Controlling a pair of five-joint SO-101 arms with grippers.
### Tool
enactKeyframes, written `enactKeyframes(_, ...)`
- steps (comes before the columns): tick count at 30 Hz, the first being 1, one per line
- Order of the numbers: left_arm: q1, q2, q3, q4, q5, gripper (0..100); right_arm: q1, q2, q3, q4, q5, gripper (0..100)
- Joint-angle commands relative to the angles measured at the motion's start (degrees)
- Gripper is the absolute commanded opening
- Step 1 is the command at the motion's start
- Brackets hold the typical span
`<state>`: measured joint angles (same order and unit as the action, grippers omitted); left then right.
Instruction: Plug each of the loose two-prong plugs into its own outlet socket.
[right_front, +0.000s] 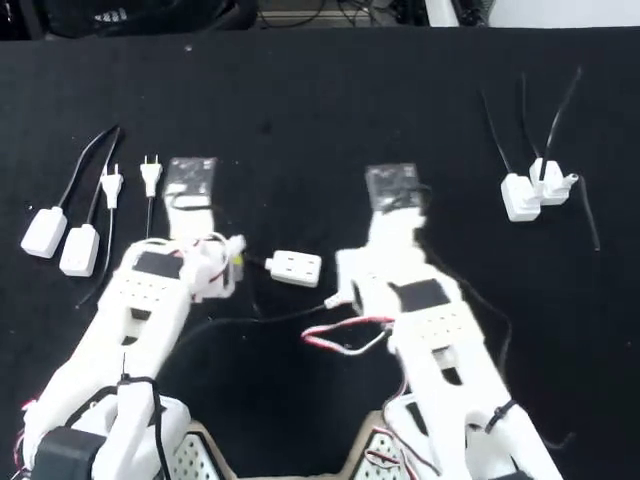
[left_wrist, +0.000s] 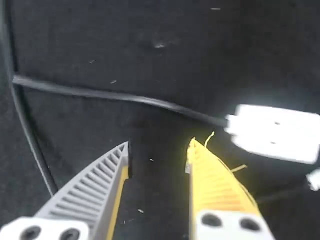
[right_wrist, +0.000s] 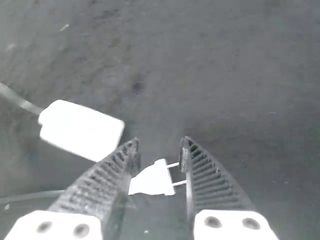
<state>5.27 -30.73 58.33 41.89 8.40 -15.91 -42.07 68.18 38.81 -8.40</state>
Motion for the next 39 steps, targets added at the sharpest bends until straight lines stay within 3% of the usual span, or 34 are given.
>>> enactKeyframes(1,-2.68,-1.67,2.51,-6.77,5.01,19,-2.02,-1.63,-1.36,0.00,-0.35,13.0)
enactKeyframes(6,-3.56,-1.67,2.51,-8.35,5.36,19,-2.11,4.44,-4.88,1.58,-7.21,13.1)
enactKeyframes(11,-3.47,-1.67,2.86,-8.26,5.36,19,-2.20,10.86,-11.30,9.93,-6.33,12.9)
enactKeyframes(19,-3.12,-1.67,2.59,-8.26,5.36,19,-0.18,13.23,-10.86,11.08,-7.30,13.0)
enactKeyframes(27,-3.47,-1.67,2.59,-8.26,5.36,19,-6.77,18.68,-12.70,11.08,-23.12,13.1)
enactKeyframes(39,-3.56,-1.67,2.51,-8.26,5.36,19,-6.42,34.15,-24.22,21.27,-25.93,13.1)
